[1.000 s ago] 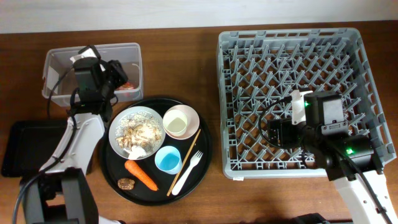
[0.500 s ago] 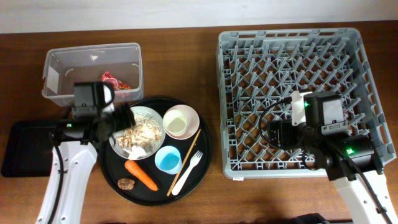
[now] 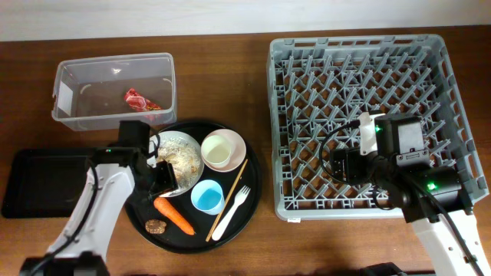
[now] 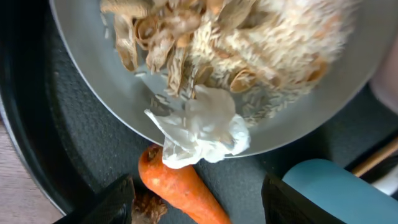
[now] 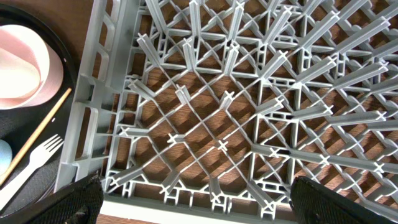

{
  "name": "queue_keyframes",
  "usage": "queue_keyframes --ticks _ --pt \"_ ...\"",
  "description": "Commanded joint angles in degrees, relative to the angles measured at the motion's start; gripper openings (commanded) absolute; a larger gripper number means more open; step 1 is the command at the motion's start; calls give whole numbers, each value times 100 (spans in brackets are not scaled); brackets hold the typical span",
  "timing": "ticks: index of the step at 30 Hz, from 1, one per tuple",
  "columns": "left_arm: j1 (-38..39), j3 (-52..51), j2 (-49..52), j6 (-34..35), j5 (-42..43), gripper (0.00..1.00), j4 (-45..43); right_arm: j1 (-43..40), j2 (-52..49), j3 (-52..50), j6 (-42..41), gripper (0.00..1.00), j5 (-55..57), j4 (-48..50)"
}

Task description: Sort waste into correct bins and load items into the dishwasher rack

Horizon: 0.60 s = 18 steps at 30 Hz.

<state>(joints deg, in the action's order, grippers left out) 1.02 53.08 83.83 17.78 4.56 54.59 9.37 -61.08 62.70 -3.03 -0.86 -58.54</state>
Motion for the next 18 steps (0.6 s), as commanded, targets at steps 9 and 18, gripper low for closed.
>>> queue_keyframes --ticks 9,18 --pt "17 -50 680 61 348 30 -608 37 -4 111 -46 99 70 -2" --pt "7 400 564 57 382 11 -184 37 -4 111 -46 99 70 -2"
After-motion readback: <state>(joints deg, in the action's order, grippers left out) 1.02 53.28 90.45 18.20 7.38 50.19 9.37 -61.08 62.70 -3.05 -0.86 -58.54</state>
